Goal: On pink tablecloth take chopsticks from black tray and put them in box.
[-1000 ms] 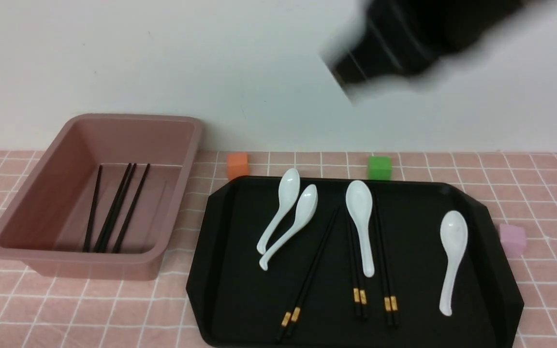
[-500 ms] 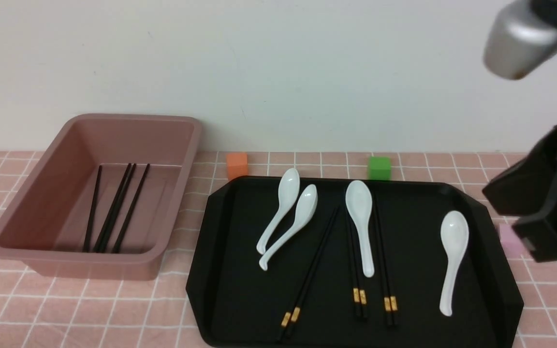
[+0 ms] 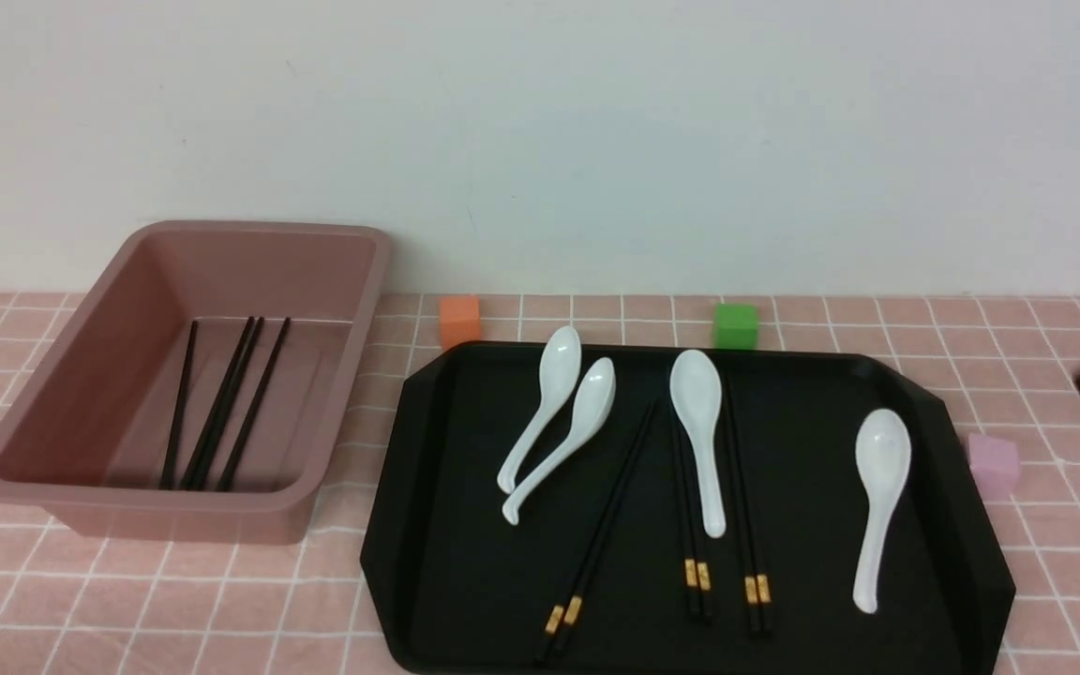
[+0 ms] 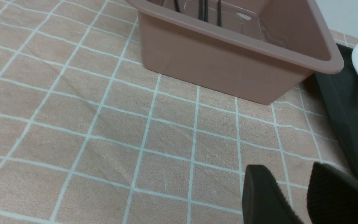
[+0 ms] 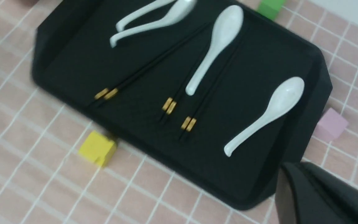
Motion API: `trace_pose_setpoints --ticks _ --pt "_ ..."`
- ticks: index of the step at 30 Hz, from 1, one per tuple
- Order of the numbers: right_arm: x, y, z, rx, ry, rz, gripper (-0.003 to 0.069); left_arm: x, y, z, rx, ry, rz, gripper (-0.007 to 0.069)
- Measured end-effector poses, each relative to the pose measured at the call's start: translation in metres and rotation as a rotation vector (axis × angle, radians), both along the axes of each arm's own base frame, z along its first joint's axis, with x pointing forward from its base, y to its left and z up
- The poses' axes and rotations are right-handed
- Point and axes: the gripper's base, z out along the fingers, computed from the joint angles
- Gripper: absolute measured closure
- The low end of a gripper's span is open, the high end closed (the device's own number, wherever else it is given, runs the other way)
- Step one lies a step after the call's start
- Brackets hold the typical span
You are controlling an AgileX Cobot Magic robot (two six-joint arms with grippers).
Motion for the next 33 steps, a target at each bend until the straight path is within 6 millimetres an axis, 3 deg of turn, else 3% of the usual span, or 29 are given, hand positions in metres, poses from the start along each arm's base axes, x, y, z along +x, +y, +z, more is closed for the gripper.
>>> trace_pose_setpoints --ticks 3,7,9,10,11,12,13,15,33 --pt "-0.015 -0.02 -0.041 0.054 -0.072 -0.061 0.0663 0.0 0.0 0.0 0.0 0.0 0.0 0.0386" --pt "-0.054 -0.053 -0.124 0.108 -0.264 -0.189 0.0663 0.0 0.0 0.0 0.0 0.0 0.0 0.0386" --pt "-0.061 -0.058 -0.141 0.104 -0.3 -0.214 0.0663 0.0 0.0 0.0 0.0 0.0 0.0 0.0386" --pt "-0.069 -0.062 -0.167 0.099 -0.315 -0.24 0.0662 0.0 0.0 0.0 0.0 0.0 0.0 0.0386" --pt "-0.074 -0.065 -0.182 0.104 -0.344 -0.258 0.0662 0.0 0.0 0.0 0.0 0.0 0.0 0.0386" --pt "-0.074 -0.065 -0.182 0.104 -0.344 -0.258 0.0662 0.0 0.0 0.0 0.0 0.0 0.0 0.0386" --pt "-0.079 -0.066 -0.2 0.108 -0.36 -0.271 0.0661 0.0 0.0 0.0 0.0 0.0 0.0 0.0386" --pt "-0.082 -0.067 -0.207 0.122 -0.373 -0.276 0.0661 0.0 0.0 0.0 0.0 0.0 0.0 0.0386" --pt "-0.087 -0.066 -0.206 0.189 -0.381 -0.292 0.0655 0.0 0.0 0.0 -0.001 0.0 0.0 0.0386"
